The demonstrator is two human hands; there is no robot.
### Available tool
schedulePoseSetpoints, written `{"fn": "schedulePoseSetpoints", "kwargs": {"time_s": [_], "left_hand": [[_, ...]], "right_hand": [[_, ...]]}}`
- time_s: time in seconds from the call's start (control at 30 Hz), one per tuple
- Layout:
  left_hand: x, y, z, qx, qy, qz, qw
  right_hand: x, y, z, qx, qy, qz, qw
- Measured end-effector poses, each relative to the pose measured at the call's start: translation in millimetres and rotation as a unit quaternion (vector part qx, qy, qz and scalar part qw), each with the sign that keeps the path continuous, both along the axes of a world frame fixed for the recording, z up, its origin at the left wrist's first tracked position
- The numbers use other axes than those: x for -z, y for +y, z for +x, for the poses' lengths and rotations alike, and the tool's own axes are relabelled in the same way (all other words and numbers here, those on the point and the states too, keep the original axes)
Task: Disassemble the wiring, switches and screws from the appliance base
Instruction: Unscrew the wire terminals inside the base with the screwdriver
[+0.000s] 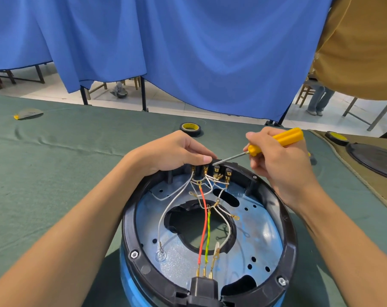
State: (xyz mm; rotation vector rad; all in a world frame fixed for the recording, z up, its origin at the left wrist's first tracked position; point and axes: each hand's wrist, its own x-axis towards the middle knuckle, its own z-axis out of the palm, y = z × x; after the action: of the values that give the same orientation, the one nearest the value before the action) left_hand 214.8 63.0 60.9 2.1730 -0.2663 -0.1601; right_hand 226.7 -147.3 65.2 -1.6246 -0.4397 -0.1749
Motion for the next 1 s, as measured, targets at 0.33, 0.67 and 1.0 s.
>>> {"fn": "schedulePoseSetpoints", "kwargs": {"time_s": [0.33,0.67,1.0], "left_hand": [[1,3,-2,-0.033,-0.005,-0.034,0.999],[2,4,1,-0.053,-0.004,-0.036,0.998],[2,4,0,-0.060,-0.008,-0.043,0.997]], "right_hand": [[-6,13,0,-0.003,-0.006,-0.050,0.999],[1,14,1,0.021,-0.034,-0.044,0.998],[-15,30,26,-0.025,0.166,0.028,0.985]]}}
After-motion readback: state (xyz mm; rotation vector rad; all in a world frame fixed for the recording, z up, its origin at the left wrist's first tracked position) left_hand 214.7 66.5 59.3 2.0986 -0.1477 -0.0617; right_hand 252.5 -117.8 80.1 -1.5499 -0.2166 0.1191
